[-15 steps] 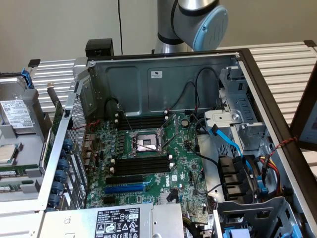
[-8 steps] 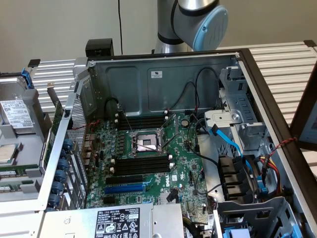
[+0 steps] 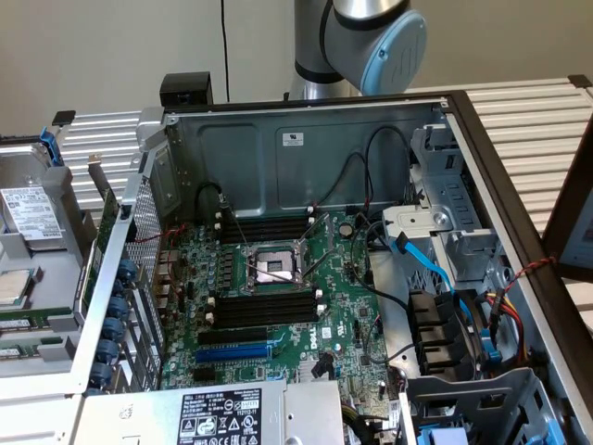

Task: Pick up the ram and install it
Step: 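Pick up the ram and move it above insertion slot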

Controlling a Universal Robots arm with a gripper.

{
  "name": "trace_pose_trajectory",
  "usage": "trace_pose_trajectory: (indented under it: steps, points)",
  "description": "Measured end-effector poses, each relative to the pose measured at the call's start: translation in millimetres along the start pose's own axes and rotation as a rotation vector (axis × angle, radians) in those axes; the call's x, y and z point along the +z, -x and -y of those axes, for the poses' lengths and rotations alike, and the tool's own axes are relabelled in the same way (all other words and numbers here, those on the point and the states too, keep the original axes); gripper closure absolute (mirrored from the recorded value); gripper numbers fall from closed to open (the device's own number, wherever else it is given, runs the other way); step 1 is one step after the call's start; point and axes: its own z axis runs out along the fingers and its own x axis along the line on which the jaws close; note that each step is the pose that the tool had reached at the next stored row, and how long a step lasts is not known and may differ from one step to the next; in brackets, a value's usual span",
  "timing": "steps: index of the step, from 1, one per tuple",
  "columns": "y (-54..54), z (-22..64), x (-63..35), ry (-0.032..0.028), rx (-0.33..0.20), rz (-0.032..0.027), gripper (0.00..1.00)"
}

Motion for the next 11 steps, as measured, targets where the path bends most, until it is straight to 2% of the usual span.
trace_pose_trajectory:
  steps: [5,7,9,11]
  points:
    - [0.0,0.1,0.7,0.0015,-0.091,-0.0048,0.89]
    - [0.0,0.1,0.8,0.0,-0.126,-0.0092,0.89]
    - [0.0,0.1,1.0,-0.0053,-0.158,-0.0148,0.89]
    - [-0.1,0.1,1.0,-0.0171,-0.18,-0.019,0.89]
